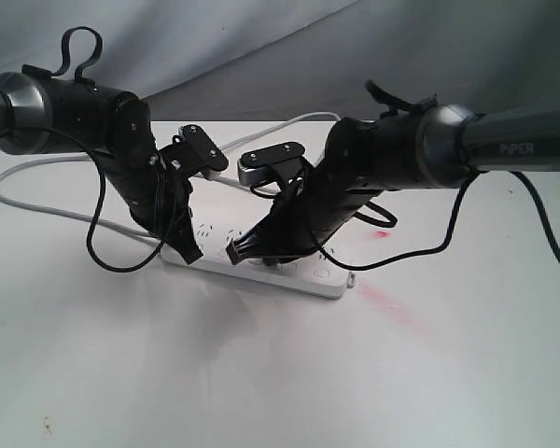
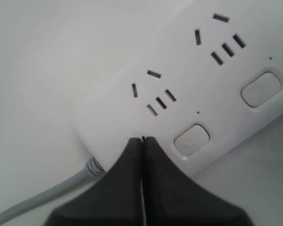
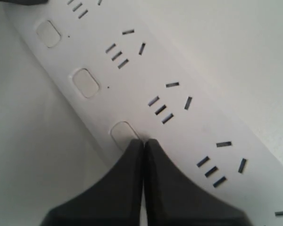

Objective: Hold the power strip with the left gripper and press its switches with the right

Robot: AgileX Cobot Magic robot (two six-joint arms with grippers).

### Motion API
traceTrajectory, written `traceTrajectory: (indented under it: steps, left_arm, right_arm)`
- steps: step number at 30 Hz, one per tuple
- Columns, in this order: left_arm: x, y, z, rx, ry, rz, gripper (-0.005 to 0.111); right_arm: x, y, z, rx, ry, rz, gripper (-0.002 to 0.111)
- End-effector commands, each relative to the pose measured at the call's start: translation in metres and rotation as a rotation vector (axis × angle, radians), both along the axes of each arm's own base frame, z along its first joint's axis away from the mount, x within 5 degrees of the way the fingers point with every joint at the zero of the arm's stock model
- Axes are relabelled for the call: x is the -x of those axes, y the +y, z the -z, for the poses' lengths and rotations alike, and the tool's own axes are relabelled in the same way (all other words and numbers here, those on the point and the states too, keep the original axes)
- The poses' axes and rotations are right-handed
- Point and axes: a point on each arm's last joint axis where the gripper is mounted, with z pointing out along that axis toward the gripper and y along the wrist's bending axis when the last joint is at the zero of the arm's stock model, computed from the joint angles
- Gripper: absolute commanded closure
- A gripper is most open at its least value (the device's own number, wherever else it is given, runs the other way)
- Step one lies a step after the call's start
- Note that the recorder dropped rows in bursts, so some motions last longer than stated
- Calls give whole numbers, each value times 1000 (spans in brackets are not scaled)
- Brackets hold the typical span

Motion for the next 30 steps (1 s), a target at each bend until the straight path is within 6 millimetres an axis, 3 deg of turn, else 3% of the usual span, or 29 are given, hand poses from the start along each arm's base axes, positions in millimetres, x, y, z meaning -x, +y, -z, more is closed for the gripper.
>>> traceTrajectory:
  steps: [1, 13, 24, 30]
  left_arm:
    - [4, 1, 9, -16, 50, -9, 107]
    - [4, 1, 9, -15, 49, -11, 107]
    - [4, 1, 9, -15, 49, -11, 107]
    - [4, 1, 9, -15, 49, -11, 107]
  right_arm:
    - [0, 2, 1, -23, 2, -7, 108]
    - [5, 9, 2, -47, 11, -26, 108]
    - [3, 9, 22, -17, 10, -26, 108]
    - [1, 9, 23, -12, -7, -26, 108]
